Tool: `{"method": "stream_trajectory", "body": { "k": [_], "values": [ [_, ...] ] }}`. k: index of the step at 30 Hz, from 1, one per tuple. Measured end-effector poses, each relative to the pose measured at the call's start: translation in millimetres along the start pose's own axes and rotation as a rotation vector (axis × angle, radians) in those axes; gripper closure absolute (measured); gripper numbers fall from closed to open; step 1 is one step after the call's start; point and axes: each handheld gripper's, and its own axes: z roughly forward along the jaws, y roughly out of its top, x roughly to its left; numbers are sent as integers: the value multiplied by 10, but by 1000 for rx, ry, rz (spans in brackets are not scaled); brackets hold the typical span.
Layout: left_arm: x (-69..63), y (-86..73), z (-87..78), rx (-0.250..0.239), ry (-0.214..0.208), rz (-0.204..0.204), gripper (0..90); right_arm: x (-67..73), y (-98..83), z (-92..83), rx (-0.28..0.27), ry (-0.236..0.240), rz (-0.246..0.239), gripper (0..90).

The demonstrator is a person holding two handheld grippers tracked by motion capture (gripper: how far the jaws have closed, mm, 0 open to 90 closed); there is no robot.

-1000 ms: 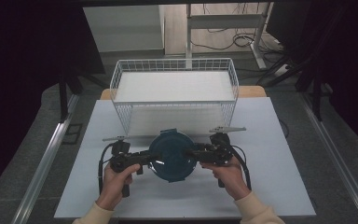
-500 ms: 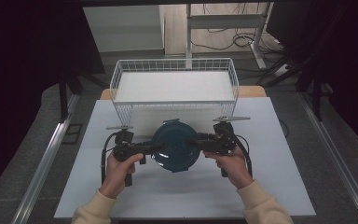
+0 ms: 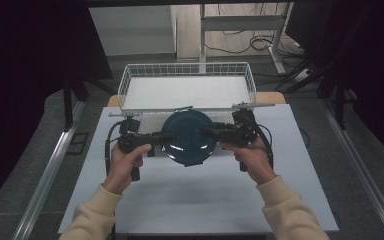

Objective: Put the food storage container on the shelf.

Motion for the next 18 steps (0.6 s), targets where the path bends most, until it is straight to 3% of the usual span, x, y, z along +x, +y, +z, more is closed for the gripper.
{"method": "stream_trajectory", "body": {
  "k": [18],
  "values": [
    [-128,742,-94,-35,8,65,388,-15,730,-72,-43,9,-20,384]
  ]
}}
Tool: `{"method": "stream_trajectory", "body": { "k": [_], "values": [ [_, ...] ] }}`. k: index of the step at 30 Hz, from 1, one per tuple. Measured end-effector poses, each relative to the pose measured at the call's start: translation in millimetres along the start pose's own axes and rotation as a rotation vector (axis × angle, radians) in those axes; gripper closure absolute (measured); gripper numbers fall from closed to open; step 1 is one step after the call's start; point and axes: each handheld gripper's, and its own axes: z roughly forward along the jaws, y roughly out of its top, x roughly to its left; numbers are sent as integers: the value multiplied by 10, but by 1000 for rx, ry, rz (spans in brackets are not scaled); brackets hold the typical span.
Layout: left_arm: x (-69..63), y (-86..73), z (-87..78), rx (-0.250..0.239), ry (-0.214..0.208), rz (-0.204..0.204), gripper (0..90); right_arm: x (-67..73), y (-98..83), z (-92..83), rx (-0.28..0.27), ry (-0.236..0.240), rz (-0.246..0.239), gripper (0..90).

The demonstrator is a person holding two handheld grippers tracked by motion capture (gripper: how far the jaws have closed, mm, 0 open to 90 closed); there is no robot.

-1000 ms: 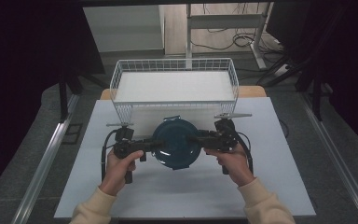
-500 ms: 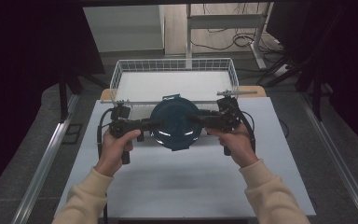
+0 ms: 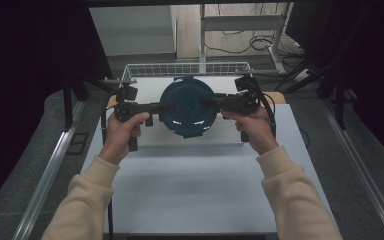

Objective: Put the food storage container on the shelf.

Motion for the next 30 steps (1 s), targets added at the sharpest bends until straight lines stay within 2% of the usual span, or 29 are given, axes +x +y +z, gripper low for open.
{"method": "stream_trajectory", "body": {
  "k": [6,8,9,15,19,23,30],
  "values": [
    [42,256,2,5,-4,4,389,-33,218,35,-13,-4,12,385],
    [52,292,6,5,-5,3,389,-58,281,54,-14,-3,18,386],
    [84,356,20,0,-9,-4,389,-68,311,64,-15,-4,25,386],
    [203,500,104,-2,-16,-31,390,-179,450,141,-21,-9,52,389],
    [283,554,179,6,-14,-50,390,-294,481,213,-19,-5,90,390],
    [315,575,211,14,-6,-51,391,-373,477,256,-17,4,112,391],
    [353,573,231,17,-5,-57,391,-406,469,287,-11,7,122,391]
  ]
}}
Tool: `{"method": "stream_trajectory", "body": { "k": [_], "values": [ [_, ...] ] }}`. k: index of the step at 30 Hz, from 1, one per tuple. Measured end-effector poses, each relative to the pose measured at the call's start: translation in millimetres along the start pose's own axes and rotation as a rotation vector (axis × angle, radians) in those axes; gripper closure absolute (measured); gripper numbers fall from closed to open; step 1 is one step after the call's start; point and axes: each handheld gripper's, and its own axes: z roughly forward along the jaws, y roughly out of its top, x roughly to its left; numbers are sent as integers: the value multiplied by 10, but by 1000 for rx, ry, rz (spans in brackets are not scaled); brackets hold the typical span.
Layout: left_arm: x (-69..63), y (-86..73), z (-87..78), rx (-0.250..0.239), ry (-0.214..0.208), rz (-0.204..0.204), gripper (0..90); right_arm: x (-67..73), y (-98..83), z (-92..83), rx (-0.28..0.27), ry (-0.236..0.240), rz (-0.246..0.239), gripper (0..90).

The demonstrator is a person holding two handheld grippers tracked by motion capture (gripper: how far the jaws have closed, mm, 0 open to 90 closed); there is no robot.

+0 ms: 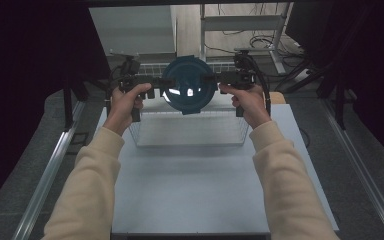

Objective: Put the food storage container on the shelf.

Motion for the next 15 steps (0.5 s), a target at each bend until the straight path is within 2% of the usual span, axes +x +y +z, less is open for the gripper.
{"method": "stream_trajectory", "body": {
  "k": [5,10,13,15],
  "values": [
    [26,2,36,-3,2,-18,390,-34,3,18,1,0,8,391],
    [85,25,96,-13,-8,-47,390,-104,11,44,-9,-7,46,391],
    [156,42,146,-17,-26,-76,391,-152,22,67,-18,-15,84,390],
    [182,50,189,-24,-30,-102,389,-197,30,88,-19,-21,125,389]
  ]
}}
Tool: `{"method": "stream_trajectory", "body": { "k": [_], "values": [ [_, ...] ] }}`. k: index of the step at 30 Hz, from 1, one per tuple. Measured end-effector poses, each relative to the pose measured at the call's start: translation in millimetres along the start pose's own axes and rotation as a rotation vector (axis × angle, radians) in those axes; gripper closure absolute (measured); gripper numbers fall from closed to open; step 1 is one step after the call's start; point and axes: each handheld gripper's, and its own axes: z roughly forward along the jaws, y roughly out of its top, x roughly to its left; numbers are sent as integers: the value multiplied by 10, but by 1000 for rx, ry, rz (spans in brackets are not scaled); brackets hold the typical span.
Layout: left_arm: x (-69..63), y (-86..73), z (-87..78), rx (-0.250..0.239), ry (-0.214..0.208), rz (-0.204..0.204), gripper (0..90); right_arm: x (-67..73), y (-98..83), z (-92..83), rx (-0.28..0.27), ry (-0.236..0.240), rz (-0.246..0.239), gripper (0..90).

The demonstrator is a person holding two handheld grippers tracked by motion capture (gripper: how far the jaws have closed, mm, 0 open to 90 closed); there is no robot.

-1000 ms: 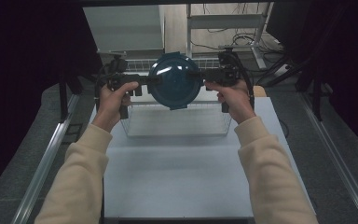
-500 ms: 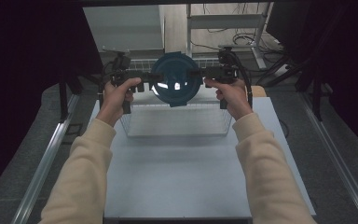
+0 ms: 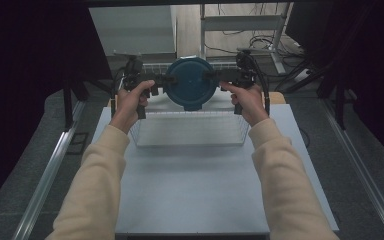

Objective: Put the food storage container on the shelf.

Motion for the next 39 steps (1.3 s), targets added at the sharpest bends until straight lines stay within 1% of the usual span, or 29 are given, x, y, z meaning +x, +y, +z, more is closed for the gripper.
{"method": "stream_trajectory", "body": {
  "k": [6,10,11,12,15,17,19,20,21,22,23,24,26,28,30,33,35,36,38,39],
  "values": [
    [69,15,91,-3,-1,-55,381,-142,24,61,7,1,101,385],
    [142,32,154,-11,-7,-97,378,-206,18,106,4,-16,169,381],
    [142,32,154,-11,-7,-97,376,-206,18,106,4,-16,169,381],
    [163,33,181,-17,-7,-107,375,-242,9,127,2,-27,199,379],
    [165,32,193,-24,-8,-100,374,-270,-4,130,-6,-23,211,378],
    [168,28,193,-25,-12,-99,373,-264,-10,123,-7,-24,209,374],
    [158,22,191,-30,-4,-92,369,-249,-22,118,-16,-33,196,357],
    [132,20,184,-45,27,-77,350,-223,-27,113,-21,-50,180,312],
    [104,19,169,-58,52,-65,320,-185,-30,108,-26,-75,149,252],
    [87,20,149,-71,51,-62,293,-148,-33,104,-34,-86,123,204],
    [72,21,124,-80,48,-60,266,-117,-36,96,-40,-83,109,177],
    [49,17,96,-88,58,-50,246,-88,-39,82,-44,-79,102,154],
    [-2,-2,37,-91,93,-10,227,-29,-50,45,-55,-99,69,126],
    [-48,-31,-31,-81,109,29,213,24,-63,-3,-55,-128,33,105],
    [-96,-73,-96,-85,113,54,208,64,-80,-53,-49,-156,-2,97],
    [-149,-149,-171,-75,101,83,208,104,-115,-130,-43,-167,-44,94],
    [-173,-190,-205,-62,107,107,205,119,-149,-176,-42,-163,-74,94],
    [-177,-211,-217,-60,111,120,206,122,-162,-197,-30,-157,-86,95],
    [-158,-247,-227,-52,97,120,207,126,-187,-225,-5,-151,-121,98],
    [-149,-266,-233,-54,92,118,207,129,-200,-237,4,-156,-146,98]
  ]
}}
